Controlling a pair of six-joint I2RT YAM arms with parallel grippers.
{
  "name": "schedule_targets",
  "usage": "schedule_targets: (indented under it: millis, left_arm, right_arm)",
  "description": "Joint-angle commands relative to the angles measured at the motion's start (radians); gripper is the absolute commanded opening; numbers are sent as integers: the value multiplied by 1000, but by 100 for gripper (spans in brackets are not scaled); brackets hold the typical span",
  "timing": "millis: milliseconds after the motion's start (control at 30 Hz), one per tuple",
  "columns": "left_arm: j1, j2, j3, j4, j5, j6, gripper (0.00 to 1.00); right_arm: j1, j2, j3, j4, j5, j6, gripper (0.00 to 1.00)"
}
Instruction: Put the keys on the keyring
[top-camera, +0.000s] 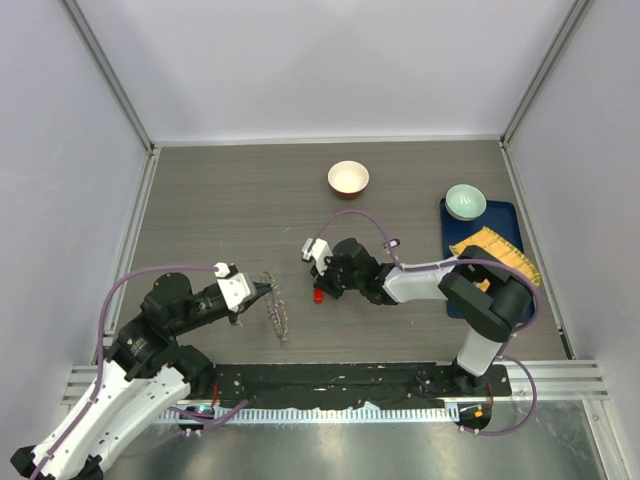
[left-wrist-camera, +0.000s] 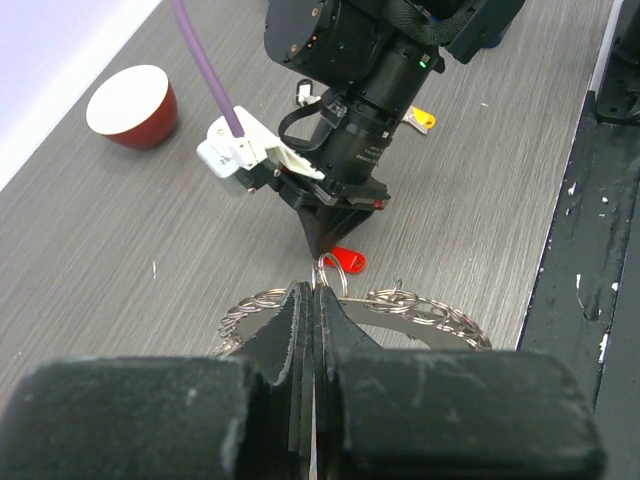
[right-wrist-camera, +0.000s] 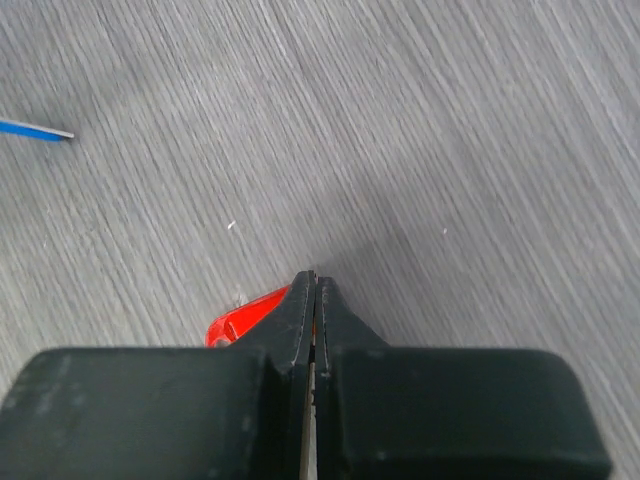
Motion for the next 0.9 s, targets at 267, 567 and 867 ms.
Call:
schedule_targets:
  millis: [267,567,867]
  left_arm:
    - [3,-29,-4,50,-23,12,0]
    - [3,-26,-4,47,-20,11,0]
    - [3,-21,-4,47,-13,9,0]
  right_arm:
    - [7,-31,55,-65,1,15,24]
    - [2,-94,109,-187,11,24,31]
    - [2,-55,115,-200,-28,27,29]
